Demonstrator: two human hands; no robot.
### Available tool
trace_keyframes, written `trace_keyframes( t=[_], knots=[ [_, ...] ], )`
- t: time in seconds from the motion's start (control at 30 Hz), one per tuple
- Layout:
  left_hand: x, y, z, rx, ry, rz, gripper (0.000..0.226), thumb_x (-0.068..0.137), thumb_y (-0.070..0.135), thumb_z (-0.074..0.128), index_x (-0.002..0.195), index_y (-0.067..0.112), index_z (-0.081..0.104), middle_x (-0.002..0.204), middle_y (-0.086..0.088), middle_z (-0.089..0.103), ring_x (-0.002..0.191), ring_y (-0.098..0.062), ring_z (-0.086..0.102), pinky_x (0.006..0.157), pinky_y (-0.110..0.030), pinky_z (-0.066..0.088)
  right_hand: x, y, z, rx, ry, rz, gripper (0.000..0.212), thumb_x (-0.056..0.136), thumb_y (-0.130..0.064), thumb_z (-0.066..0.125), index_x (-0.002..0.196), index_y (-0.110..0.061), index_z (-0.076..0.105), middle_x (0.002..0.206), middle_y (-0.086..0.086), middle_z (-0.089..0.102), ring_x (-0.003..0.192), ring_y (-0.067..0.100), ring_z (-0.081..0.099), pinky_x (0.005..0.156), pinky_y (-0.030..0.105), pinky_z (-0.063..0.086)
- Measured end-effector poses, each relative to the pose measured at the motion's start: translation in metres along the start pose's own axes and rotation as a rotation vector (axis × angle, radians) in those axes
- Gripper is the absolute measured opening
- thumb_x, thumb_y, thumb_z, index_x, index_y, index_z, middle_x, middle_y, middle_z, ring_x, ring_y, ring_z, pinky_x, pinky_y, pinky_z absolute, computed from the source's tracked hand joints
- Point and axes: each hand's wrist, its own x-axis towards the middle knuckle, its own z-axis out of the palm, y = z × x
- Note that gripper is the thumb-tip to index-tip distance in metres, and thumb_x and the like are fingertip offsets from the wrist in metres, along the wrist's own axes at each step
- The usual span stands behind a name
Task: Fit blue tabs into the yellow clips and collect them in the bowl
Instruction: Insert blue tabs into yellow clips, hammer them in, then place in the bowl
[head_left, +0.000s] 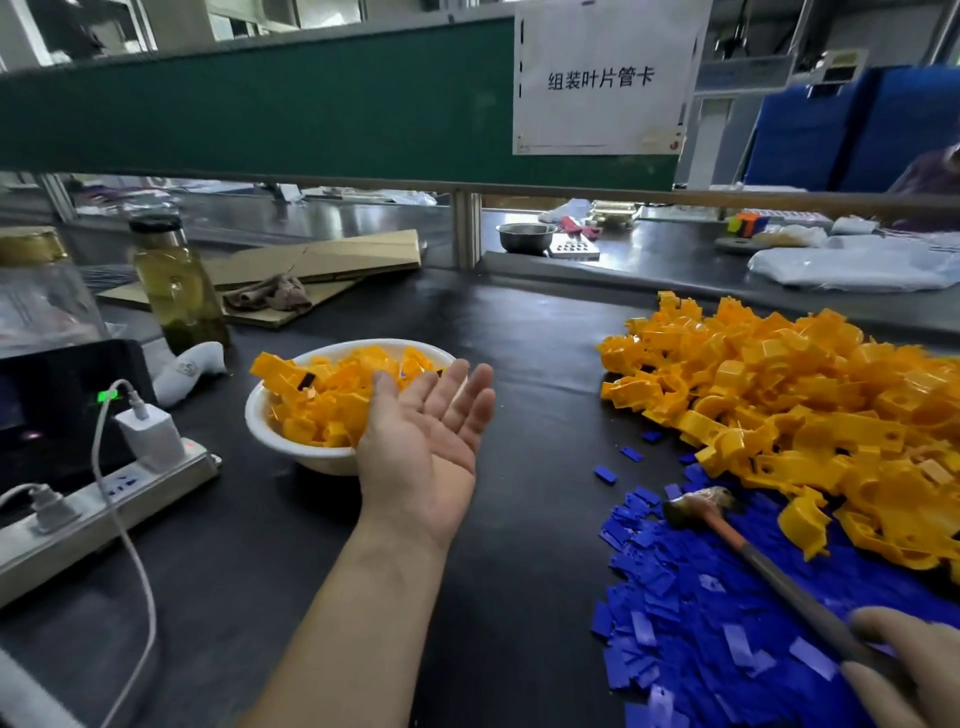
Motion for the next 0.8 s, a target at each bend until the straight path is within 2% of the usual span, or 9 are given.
trace_keyframes(
  t=[0.1, 0.17, 0.23, 0.3, 0.43, 0.53, 0.6, 0.7, 0.8],
  knots=[
    [-0.006, -0.013, 0.002, 0.071, -0.023, -0.086, 0.065, 0.101, 0.055, 0.032, 0.132, 0.0, 0.049, 0.113, -0.019, 0.073, 0.088, -0.027, 0.075, 0.06, -0.03, 0.059, 0.003, 0.006, -0.003, -0.105, 0.059, -0.161, 0.066, 0.035, -0.01, 0.094, 0.063, -0.044, 0.045, 0.043, -0.014, 0.033, 0.039, 0.001, 0.036, 0.037, 0.025, 0.042],
    [-0.01, -0.023, 0.001, 0.168, -0.046, -0.152, 0.064, 0.099, 0.059, 0.033, 0.121, 0.005, 0.059, 0.105, -0.016, 0.075, 0.08, -0.023, 0.075, 0.056, -0.029, 0.057, 0.009, 0.024, -0.002, -0.16, 0.188, -0.186, 0.058, 0.037, -0.021, 0.094, 0.07, -0.042, 0.051, 0.053, -0.022, 0.032, 0.044, -0.002, 0.034, 0.04, 0.021, 0.042],
    [-0.012, -0.034, 0.0, 0.253, -0.061, -0.21, 0.063, 0.098, 0.061, 0.035, 0.111, 0.007, 0.065, 0.096, -0.013, 0.076, 0.07, -0.02, 0.073, 0.051, -0.027, 0.055, 0.017, 0.046, -0.006, -0.222, 0.296, -0.062, 0.044, 0.053, -0.047, 0.08, 0.086, -0.043, 0.052, 0.068, -0.017, 0.041, 0.06, 0.006, 0.043, 0.054, 0.034, 0.05],
    [-0.012, -0.042, -0.002, 0.323, -0.066, -0.241, 0.062, 0.097, 0.061, 0.037, 0.104, 0.008, 0.069, 0.088, -0.011, 0.076, 0.065, -0.018, 0.071, 0.048, -0.026, 0.053, 0.03, 0.062, -0.009, -0.324, 0.339, 0.123, 0.046, 0.065, -0.068, 0.051, 0.103, -0.043, 0.046, 0.084, -0.008, 0.053, 0.079, 0.017, 0.053, 0.068, 0.041, 0.054],
    [-0.014, -0.051, -0.004, 0.41, -0.077, -0.278, 0.061, 0.096, 0.06, 0.039, 0.101, 0.009, 0.07, 0.082, -0.01, 0.074, 0.061, -0.017, 0.069, 0.046, -0.026, 0.052, 0.058, 0.058, -0.016, -0.451, 0.235, 0.33, 0.072, 0.066, -0.076, 0.039, 0.127, -0.038, 0.035, 0.115, 0.005, 0.057, 0.101, 0.027, 0.056, 0.072, 0.042, 0.054],
    [-0.017, -0.054, -0.003, 0.459, -0.093, -0.307, 0.061, 0.097, 0.06, 0.039, 0.104, 0.007, 0.069, 0.082, -0.011, 0.074, 0.061, -0.017, 0.069, 0.047, -0.027, 0.052, 0.071, 0.051, -0.02, -0.417, 0.035, 0.405, 0.076, 0.073, -0.073, 0.046, 0.138, -0.04, 0.026, 0.134, 0.007, 0.048, 0.117, 0.03, 0.05, 0.085, 0.045, 0.052],
    [-0.017, -0.056, -0.003, 0.488, -0.101, -0.323, 0.061, 0.097, 0.059, 0.038, 0.104, 0.007, 0.069, 0.081, -0.011, 0.074, 0.06, -0.017, 0.068, 0.046, -0.027, 0.052, 0.071, 0.046, -0.021, -0.371, -0.027, 0.37, 0.065, 0.081, -0.062, 0.05, 0.138, -0.038, 0.032, 0.135, 0.006, 0.046, 0.117, 0.027, 0.05, 0.086, 0.041, 0.051],
    [-0.019, -0.059, -0.001, 0.535, -0.109, -0.332, 0.061, 0.098, 0.059, 0.037, 0.102, 0.007, 0.069, 0.08, -0.011, 0.074, 0.06, -0.017, 0.068, 0.048, -0.027, 0.052, 0.059, 0.041, -0.02, -0.363, 0.061, 0.245, 0.039, 0.089, -0.038, 0.052, 0.128, -0.032, 0.05, 0.123, 0.001, 0.052, 0.106, 0.02, 0.054, 0.074, 0.029, 0.046],
    [-0.026, -0.062, 0.003, 0.559, -0.134, -0.344, 0.056, 0.099, 0.055, 0.04, 0.101, 0.007, 0.068, 0.078, -0.01, 0.073, 0.059, -0.017, 0.066, 0.048, -0.026, 0.051, 0.045, 0.038, -0.027, -0.29, 0.137, 0.18, 0.029, 0.087, -0.027, 0.058, 0.116, -0.024, 0.061, 0.111, 0.001, 0.057, 0.094, 0.017, 0.054, 0.068, 0.027, 0.041]
  ],
)
